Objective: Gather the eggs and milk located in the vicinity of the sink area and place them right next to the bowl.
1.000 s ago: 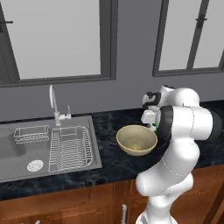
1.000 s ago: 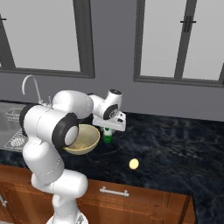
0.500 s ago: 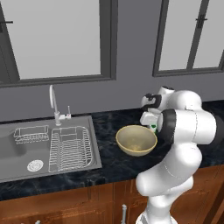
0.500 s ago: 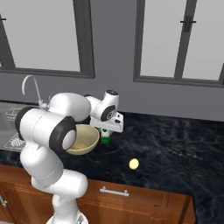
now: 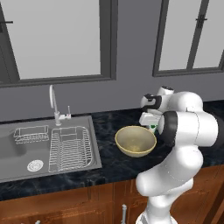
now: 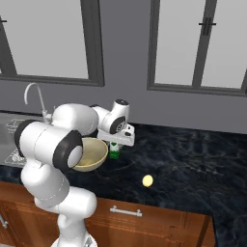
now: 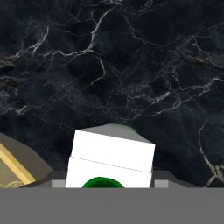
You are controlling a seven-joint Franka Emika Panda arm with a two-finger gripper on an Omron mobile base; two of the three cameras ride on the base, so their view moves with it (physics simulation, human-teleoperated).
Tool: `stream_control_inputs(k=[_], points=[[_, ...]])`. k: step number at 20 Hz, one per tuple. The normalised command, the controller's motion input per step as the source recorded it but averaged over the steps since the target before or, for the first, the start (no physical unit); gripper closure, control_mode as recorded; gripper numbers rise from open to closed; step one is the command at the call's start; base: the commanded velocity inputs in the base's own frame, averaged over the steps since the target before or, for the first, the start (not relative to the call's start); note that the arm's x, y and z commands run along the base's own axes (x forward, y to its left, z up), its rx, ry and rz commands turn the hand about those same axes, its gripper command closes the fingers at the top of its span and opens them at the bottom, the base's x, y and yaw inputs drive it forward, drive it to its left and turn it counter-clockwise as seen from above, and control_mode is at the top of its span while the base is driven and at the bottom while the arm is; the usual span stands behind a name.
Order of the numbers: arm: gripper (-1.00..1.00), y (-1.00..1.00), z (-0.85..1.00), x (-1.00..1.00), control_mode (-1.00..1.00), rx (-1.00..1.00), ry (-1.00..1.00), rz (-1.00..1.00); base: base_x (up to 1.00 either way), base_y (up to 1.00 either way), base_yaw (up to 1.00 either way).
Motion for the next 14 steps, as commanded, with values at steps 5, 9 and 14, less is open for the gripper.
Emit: stream_control_inputs(k=[5,9,14], points=[[-1.0,0.02,0.0,-0.05,-1.0,0.0,0.0,0.0,0.0,0.0,0.0],[-1.0,0.0,0.0,-0.03,-1.0,0.0,0.0,0.0,0.0,0.0,0.0],[-1.0,0.0,0.0,0.0,-1.0,0.0,0.0,0.0,0.0,0.0,0.0]])
